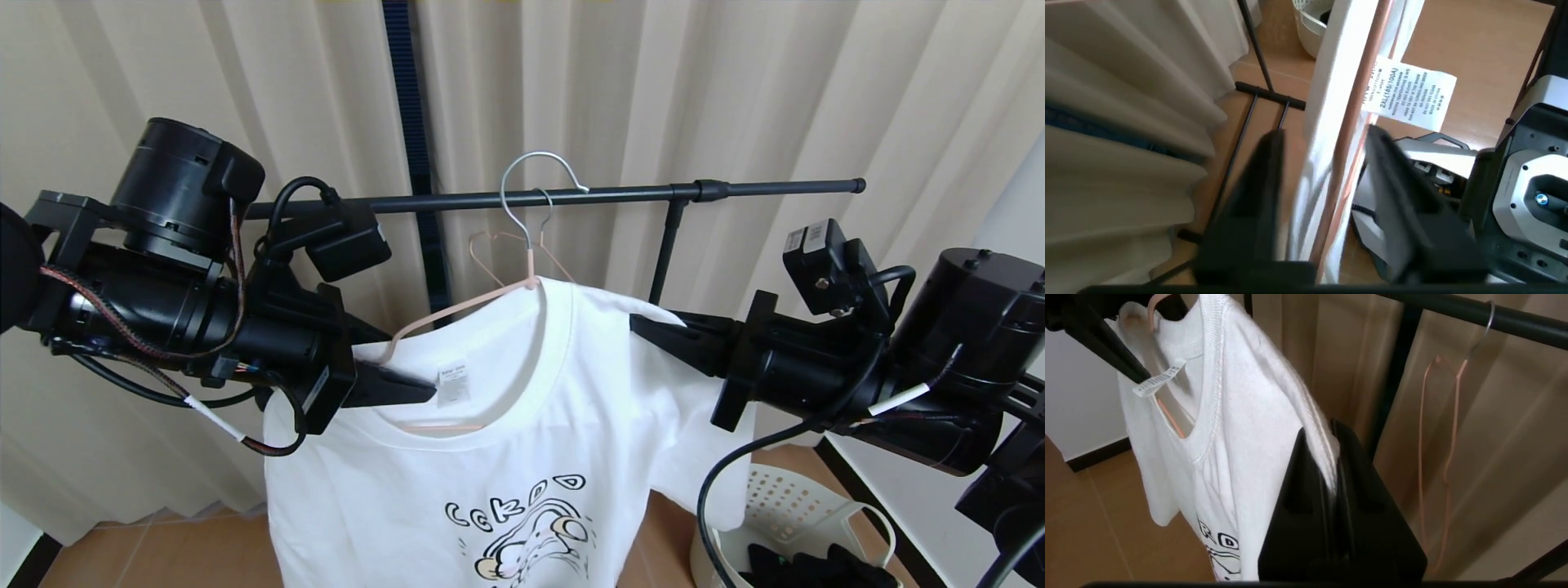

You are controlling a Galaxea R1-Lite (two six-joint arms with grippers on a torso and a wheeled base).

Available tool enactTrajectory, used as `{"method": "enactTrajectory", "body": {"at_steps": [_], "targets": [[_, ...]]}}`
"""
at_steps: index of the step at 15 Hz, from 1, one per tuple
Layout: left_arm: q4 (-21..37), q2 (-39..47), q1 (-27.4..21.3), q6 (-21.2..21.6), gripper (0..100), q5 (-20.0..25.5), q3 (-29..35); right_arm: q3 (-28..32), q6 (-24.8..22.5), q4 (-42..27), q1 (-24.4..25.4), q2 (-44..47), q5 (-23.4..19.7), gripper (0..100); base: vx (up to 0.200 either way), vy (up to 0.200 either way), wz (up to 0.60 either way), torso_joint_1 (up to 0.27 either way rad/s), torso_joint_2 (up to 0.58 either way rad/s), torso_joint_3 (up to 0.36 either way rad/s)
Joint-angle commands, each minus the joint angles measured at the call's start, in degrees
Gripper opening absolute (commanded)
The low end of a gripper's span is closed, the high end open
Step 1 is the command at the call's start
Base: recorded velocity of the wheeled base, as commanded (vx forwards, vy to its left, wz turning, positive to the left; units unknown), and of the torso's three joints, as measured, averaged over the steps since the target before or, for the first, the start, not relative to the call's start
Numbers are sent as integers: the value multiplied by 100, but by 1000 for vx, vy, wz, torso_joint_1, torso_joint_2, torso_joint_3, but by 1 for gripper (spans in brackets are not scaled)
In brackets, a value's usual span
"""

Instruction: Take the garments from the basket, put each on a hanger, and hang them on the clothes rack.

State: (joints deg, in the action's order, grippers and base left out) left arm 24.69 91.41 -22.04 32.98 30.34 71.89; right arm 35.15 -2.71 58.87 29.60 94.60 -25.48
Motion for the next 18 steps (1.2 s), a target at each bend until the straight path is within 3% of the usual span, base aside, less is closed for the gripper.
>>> {"method": "enactTrajectory", "body": {"at_steps": [1, 8, 9, 12, 15, 18], "targets": [[1, -26, -2, 7, 0, -2, 1, 1, -2, 2, 2, -3, -1, 0, 0, 0, 0, 0, 0, 0], [-8, -44, -2, -10, 0, -11, 1, 10, -2, 2, -7, -56, -1, 0, 0, 0, 0, 0, 0, 0], [-25, -44, -2, -10, 0, -11, 9, -8, -11, 2, -7, -56, -1, 100, 0, 0, 0, 0, 0, 0], [-34, -123, 16, -28, 0, -11, 9, -131, -37, -7, -33, -161, -106, 100, 0, 0, 0, 0, 0, 0], [-34, -299, 112, -107, 0, -11, -8, -219, -230, -60, -358, -267, -607, 100, 0, 0, 0, 0, 0, 0], [-43, -527, 191, -116, 0, -2, -166, -201, -239, -60, -517, -196, -625, 100, 0, 0, 0, 0, 0, 0]]}}
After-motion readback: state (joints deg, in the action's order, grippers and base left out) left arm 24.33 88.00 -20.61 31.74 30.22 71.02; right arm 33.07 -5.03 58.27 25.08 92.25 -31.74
